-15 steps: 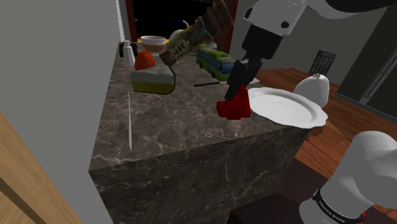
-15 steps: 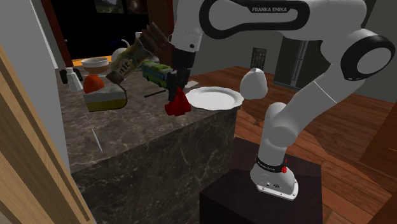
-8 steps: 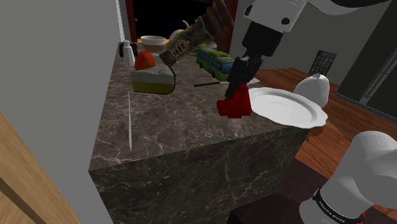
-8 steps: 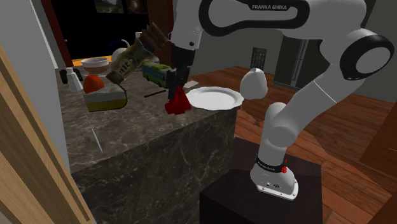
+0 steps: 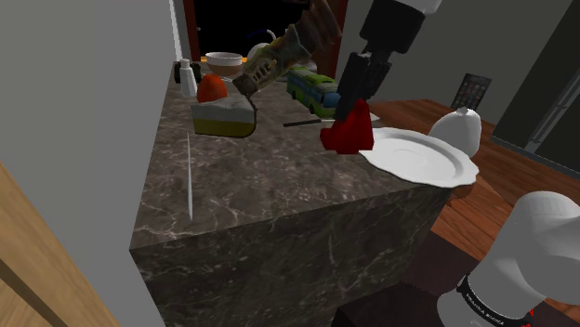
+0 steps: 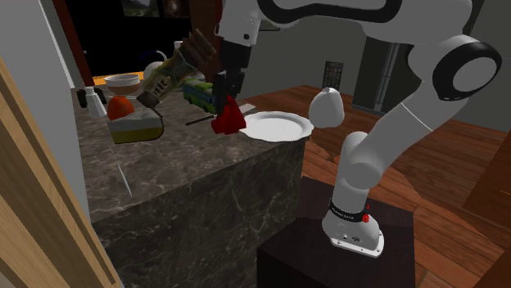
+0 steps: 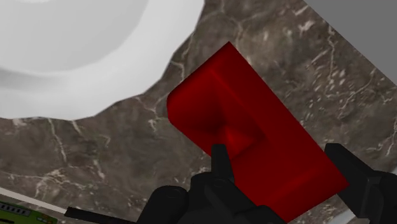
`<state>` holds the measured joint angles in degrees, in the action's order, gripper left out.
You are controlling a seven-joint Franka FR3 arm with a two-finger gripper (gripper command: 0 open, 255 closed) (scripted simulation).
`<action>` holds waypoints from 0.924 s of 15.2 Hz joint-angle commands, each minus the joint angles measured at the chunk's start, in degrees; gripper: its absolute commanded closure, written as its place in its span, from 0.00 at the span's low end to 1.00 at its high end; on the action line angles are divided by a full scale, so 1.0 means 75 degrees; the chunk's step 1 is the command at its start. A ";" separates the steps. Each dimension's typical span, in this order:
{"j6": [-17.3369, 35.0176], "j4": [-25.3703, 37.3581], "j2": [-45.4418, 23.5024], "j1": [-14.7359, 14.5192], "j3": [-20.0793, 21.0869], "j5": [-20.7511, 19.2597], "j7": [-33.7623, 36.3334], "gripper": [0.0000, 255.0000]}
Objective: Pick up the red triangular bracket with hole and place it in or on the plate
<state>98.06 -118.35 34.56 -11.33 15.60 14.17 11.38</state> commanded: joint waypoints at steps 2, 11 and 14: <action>-0.0287 0.0391 -0.0100 0.0017 -0.0016 -0.0036 0.0053 1.00; -0.1190 0.0563 0.0522 0.0045 -0.0626 -0.0138 -0.0389 1.00; -0.1554 0.0279 0.1087 0.0054 -0.1064 -0.0254 -0.0761 1.00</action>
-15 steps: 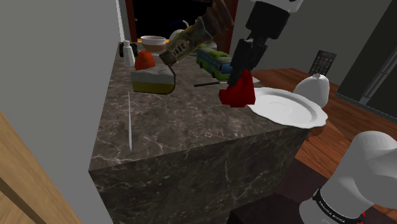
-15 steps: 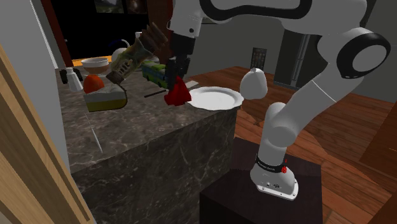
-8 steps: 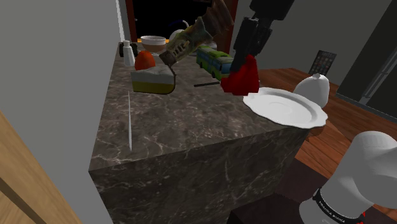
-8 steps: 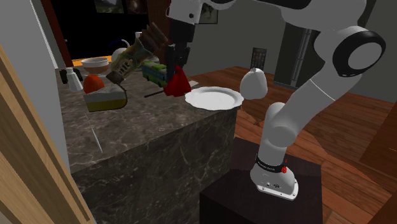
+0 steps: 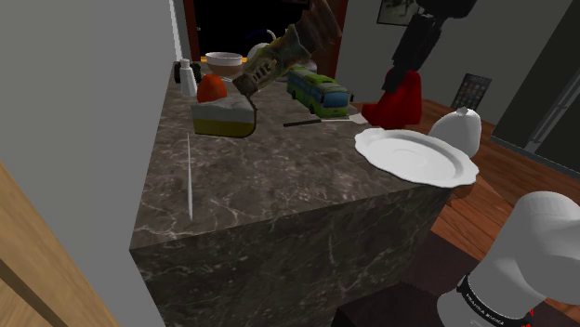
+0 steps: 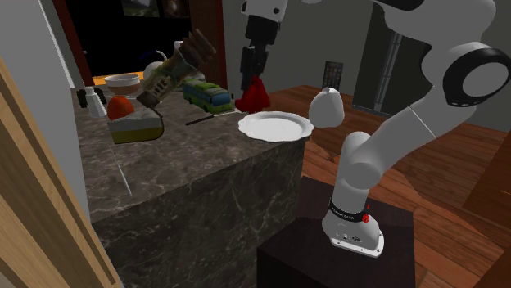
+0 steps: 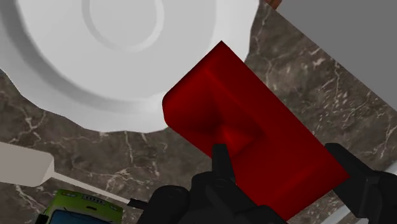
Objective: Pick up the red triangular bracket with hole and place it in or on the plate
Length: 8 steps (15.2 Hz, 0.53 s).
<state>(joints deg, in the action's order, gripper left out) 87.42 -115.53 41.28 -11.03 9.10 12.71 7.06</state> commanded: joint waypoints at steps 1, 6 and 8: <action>-0.0262 -0.0173 0.0367 0.0018 -0.0344 -0.0113 -0.0306 1.00; -0.0924 -0.0412 0.1149 0.0067 -0.1076 -0.0466 -0.0917 1.00; -0.0917 -0.0575 0.1293 0.0075 -0.1154 -0.0513 -0.0996 1.00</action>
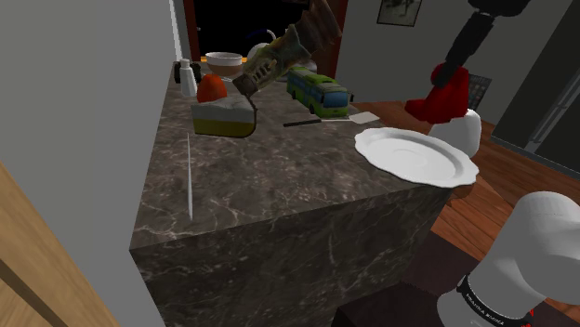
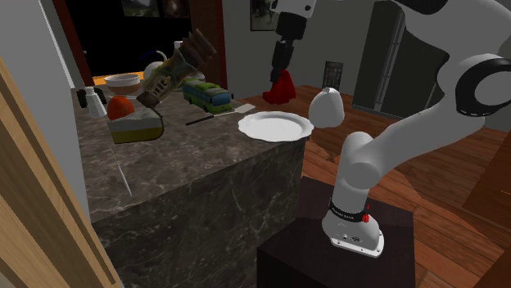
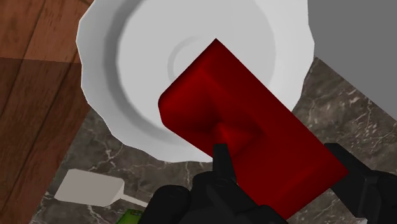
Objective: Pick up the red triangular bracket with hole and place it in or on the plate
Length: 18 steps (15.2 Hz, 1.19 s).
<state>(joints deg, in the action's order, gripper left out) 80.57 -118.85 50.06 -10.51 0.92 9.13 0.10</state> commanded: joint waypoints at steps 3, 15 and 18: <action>0.0239 -0.0576 0.0321 0.0014 -0.0053 -0.0031 -0.0105 1.00; 0.1184 -0.2241 0.1030 0.0040 -0.0007 0.0002 -0.0250 1.00; 0.1253 -0.2358 0.1077 0.0041 -0.0003 0.0005 -0.0261 1.00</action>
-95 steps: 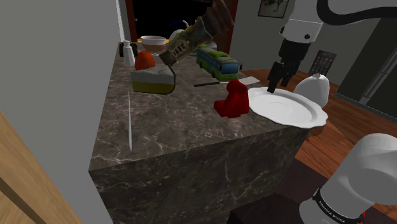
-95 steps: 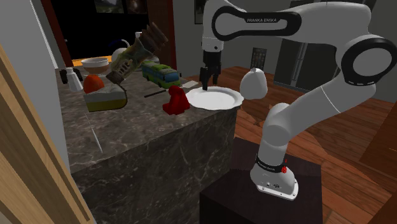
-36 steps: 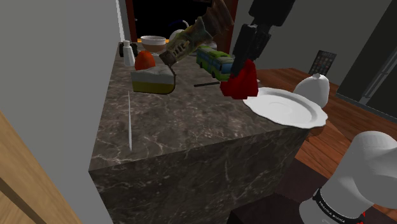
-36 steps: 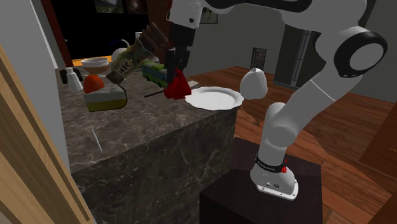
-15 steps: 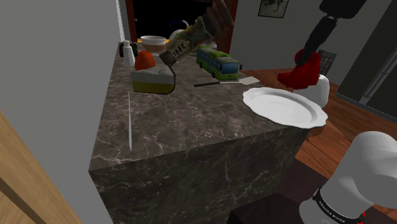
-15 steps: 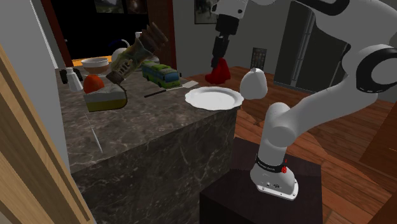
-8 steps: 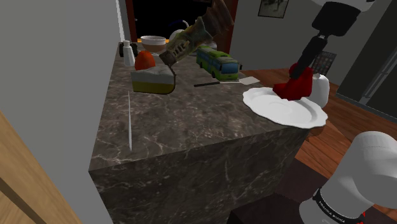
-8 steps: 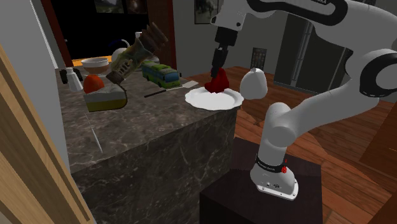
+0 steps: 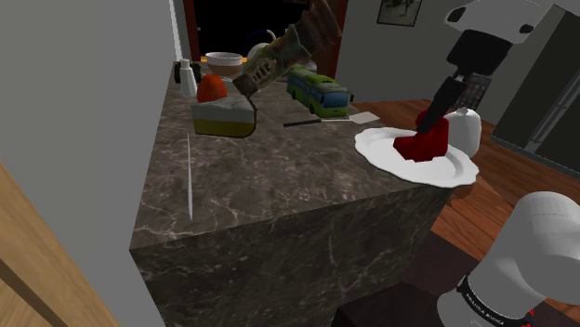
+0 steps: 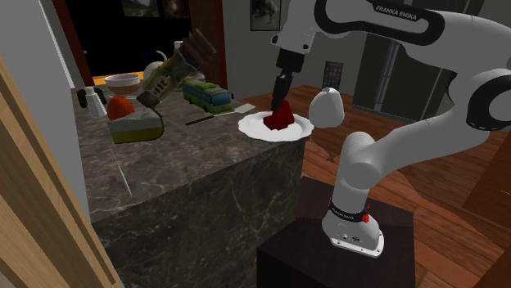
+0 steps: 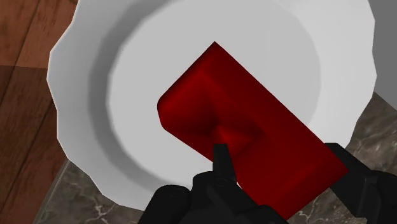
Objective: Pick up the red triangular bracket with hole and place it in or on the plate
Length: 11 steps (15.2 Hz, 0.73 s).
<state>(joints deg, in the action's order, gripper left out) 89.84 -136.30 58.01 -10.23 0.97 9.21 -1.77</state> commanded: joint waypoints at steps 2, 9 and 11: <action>0.0017 -0.0031 0.0017 0.0003 -0.0010 -0.0006 -0.0012 1.00; 0.0017 -0.0031 0.0017 0.0003 -0.0010 -0.0006 -0.0012 0.00; 0.0017 -0.0031 0.0017 0.0003 -0.0010 -0.0006 -0.0012 0.00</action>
<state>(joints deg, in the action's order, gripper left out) 89.97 -136.54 58.14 -10.21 0.90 9.16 -1.86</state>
